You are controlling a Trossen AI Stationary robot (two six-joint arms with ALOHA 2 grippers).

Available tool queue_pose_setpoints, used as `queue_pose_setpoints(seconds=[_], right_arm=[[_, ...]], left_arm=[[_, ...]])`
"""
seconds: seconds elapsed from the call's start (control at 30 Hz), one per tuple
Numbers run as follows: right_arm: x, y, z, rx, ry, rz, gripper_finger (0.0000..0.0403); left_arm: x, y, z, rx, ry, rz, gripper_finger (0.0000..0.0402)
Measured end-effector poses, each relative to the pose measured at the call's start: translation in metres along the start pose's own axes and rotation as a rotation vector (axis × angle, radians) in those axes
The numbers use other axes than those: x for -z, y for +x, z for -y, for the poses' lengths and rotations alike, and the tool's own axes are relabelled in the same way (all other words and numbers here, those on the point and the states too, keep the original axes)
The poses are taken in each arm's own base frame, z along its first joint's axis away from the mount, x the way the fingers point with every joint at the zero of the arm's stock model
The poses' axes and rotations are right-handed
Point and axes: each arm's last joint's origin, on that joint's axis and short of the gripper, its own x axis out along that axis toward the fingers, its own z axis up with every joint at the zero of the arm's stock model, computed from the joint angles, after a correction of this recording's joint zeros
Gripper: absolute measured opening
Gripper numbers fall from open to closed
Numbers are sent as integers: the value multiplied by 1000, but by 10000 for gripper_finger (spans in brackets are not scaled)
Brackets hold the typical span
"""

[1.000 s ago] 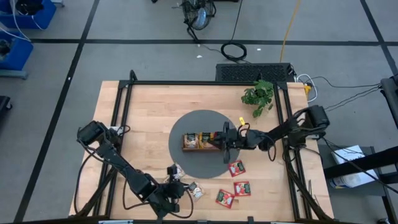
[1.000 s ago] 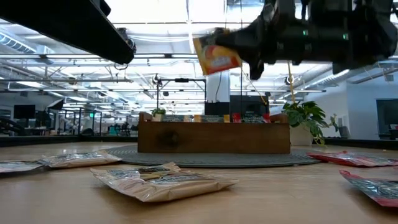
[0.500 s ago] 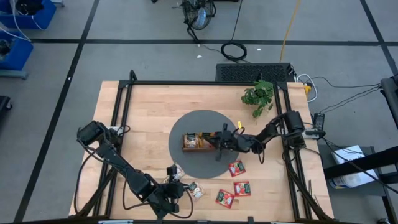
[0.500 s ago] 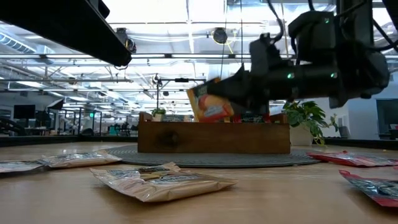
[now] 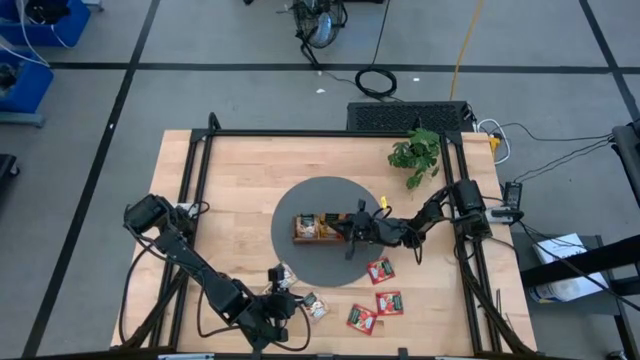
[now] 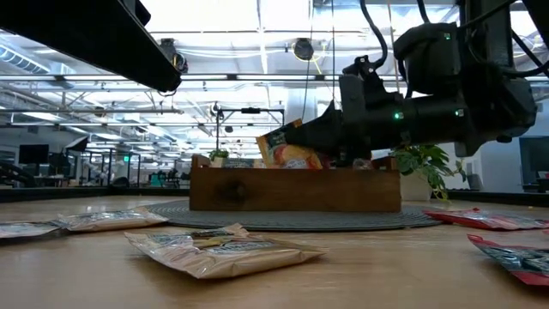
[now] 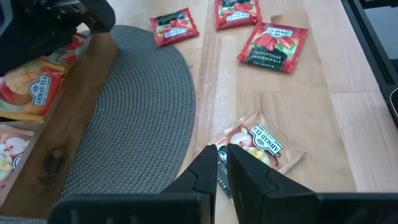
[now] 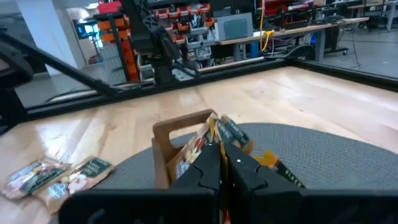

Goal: Pick & Place Tea
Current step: Put the yellow tea bag into the middle section of the wooden organizer

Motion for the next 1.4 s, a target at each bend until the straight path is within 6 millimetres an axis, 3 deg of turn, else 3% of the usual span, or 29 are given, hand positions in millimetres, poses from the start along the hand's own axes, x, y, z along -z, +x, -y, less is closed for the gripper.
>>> queue_pose_setpoints(seconds=[0.2,0.57,0.77,0.93,1.07,1.17,1.3,1.4], right_arm=[[5,-1,-1,-4,-15,-43,9],[1,-3,-5,49,-28,-14,136],[-16,-7,-7,43,-70,35,161],[-35,-12,-13,31,-144,54,150],[-38,-13,-11,41,-195,-43,130],[-37,-11,-7,41,-209,-110,100],[-43,-4,-2,37,-240,-103,24],[-48,2,1,63,-275,-83,10]], left_arm=[[0,0,0,0,-13,0,42],[1,-1,1,5,-12,-1,42],[1,-1,2,7,-9,-1,42],[1,-1,1,0,16,2,42],[1,-1,1,-1,17,3,42],[0,-1,1,-3,15,6,42],[-1,0,0,-6,9,9,42],[-1,1,-2,-11,8,6,42]])
